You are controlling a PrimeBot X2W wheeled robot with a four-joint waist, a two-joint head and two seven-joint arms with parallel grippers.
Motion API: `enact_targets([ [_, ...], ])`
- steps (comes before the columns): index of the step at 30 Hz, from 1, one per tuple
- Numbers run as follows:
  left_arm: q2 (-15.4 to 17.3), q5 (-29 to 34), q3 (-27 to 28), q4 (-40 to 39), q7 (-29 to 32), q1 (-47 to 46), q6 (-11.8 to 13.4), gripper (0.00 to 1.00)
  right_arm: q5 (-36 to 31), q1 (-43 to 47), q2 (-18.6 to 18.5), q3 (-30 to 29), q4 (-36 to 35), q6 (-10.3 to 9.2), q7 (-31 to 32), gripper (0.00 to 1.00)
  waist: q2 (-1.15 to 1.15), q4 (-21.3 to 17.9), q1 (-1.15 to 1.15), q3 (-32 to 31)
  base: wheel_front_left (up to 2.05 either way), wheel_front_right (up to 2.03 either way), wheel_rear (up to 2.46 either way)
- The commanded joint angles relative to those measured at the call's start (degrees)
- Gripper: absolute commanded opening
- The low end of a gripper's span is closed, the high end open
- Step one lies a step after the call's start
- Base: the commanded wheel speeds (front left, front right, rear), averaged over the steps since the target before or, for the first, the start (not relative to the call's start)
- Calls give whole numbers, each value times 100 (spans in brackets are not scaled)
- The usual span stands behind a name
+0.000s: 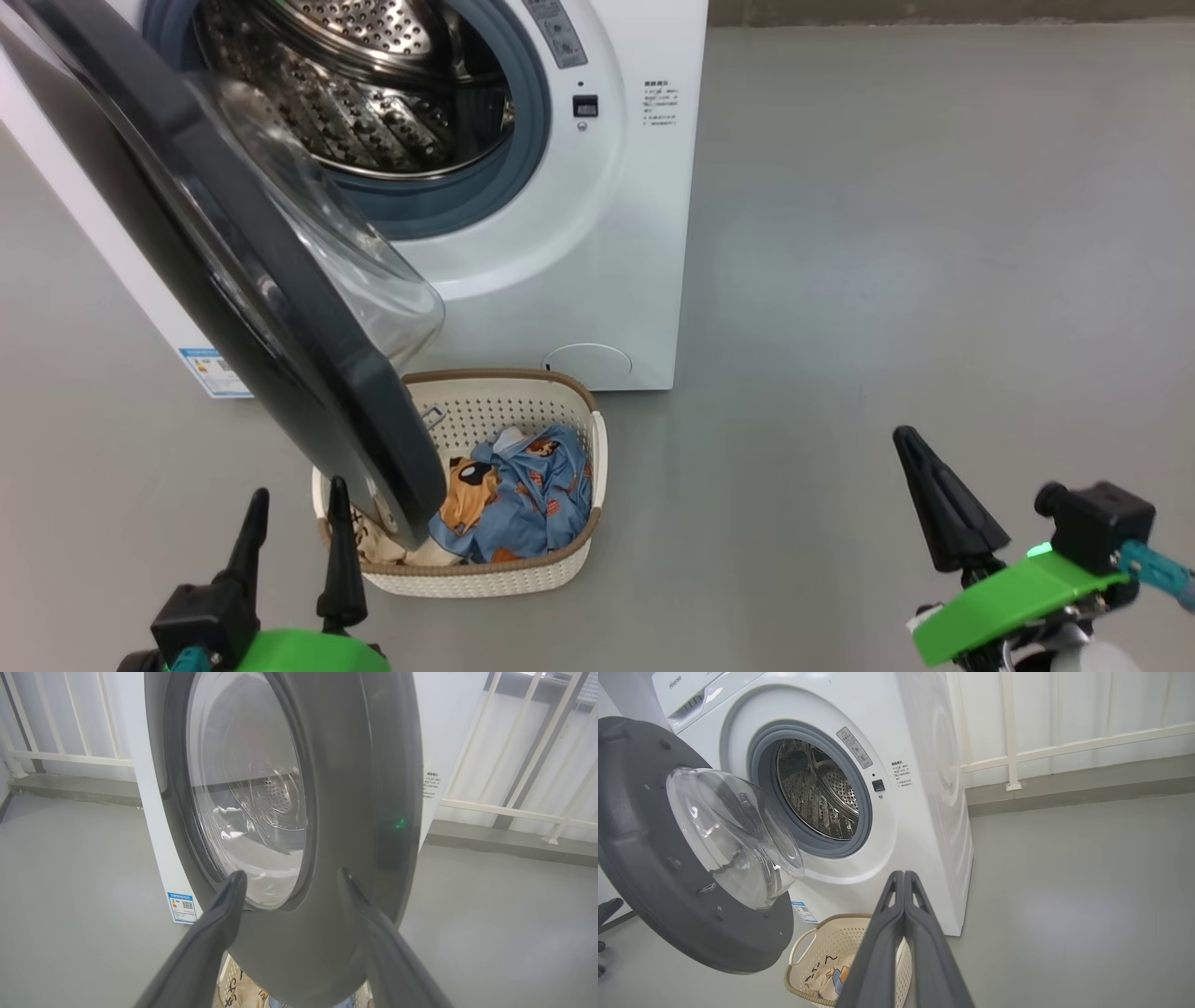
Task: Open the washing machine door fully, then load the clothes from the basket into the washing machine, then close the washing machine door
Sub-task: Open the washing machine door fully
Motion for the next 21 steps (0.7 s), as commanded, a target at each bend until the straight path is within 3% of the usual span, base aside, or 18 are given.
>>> enact_targets([
  [1, 72, 58, 210, -126, -36, -34, -19, 100, -152, 67, 51, -7, -283, 9, 38, 0, 0, -16, 0, -26, 0, 0, 0],
  [4, 72, 71, 243, -103, -36, -16, -50, 100, -205, 349, 360, -221, -600, 9, 183, 0, 0, -31, 0, -64, 0, 0, 0],
  [8, 72, 60, 257, -107, -36, 7, -69, 100, -467, 636, 462, -330, -865, 9, 355, 0, 0, -53, 0, -83, 0, 0, 0],
  [9, 72, 62, 251, -108, -36, 16, -71, 100, -585, 687, 471, -358, -912, 9, 348, 18, 0, -58, 0, -89, 0, 0, 0],
  [10, 72, 65, 246, -109, -36, 25, -73, 100, -694, 730, 484, -381, -955, 9, 322, 44, 0, -62, 0, -92, 0, 0, 0],
  [11, 72, 68, 242, -111, -36, 34, -75, 100, -800, 762, 500, -401, -996, 9, 282, 86, 0, -68, 0, -96, 0, 0, 0],
  [12, 72, 72, 237, -110, -36, 43, -79, 100, -833, 801, 530, -409, -993, 9, 314, 100, 0, -75, 0, -101, 0, 0, 0],
  [21, 72, 98, 151, -53, -36, 86, -204, 100, -1110, 828, 637, -427, -1049, 9, 270, 100, 0, -81, 0, -95, 0, 0, 0],
])
